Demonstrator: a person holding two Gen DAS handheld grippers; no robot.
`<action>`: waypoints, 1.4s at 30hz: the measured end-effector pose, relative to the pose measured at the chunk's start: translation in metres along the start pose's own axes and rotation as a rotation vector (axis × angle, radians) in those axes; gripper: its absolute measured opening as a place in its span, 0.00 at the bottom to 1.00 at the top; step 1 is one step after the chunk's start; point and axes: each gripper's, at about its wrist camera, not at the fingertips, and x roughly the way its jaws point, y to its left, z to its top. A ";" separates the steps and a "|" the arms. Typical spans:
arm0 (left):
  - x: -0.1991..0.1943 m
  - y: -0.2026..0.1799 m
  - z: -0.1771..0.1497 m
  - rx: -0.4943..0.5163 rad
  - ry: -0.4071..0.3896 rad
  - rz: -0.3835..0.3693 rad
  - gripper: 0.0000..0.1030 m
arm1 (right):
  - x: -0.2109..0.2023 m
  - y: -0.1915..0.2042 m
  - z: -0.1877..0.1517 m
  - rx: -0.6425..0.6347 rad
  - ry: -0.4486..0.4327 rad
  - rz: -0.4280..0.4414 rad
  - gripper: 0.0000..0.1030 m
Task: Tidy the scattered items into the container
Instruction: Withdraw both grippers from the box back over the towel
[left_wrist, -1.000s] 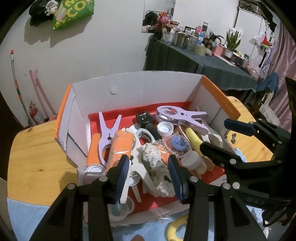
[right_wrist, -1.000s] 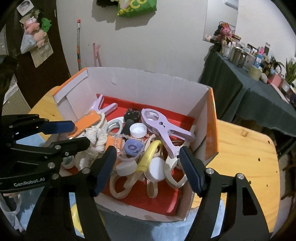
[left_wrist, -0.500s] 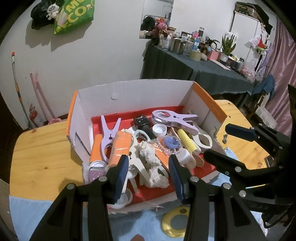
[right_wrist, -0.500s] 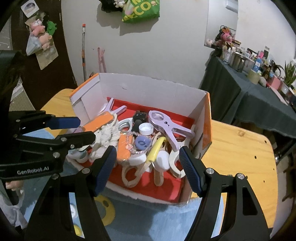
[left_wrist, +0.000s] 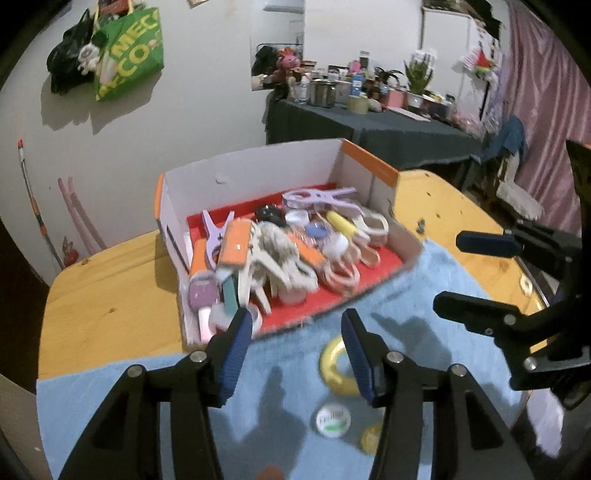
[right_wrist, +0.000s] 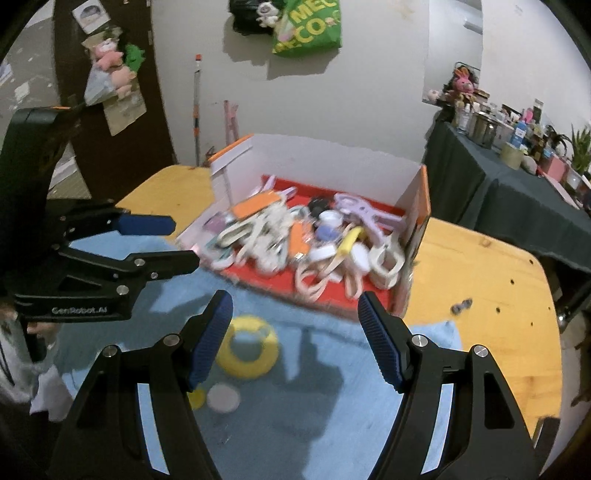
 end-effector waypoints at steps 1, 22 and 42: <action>-0.003 -0.003 -0.008 0.017 0.003 -0.008 0.52 | -0.003 0.005 -0.006 -0.010 0.000 0.006 0.68; 0.023 -0.018 -0.087 0.163 0.104 -0.073 0.56 | 0.030 0.045 -0.092 -0.081 0.160 0.006 0.68; 0.047 -0.018 -0.094 0.187 0.166 -0.137 0.54 | 0.056 0.044 -0.093 -0.042 0.199 0.085 0.68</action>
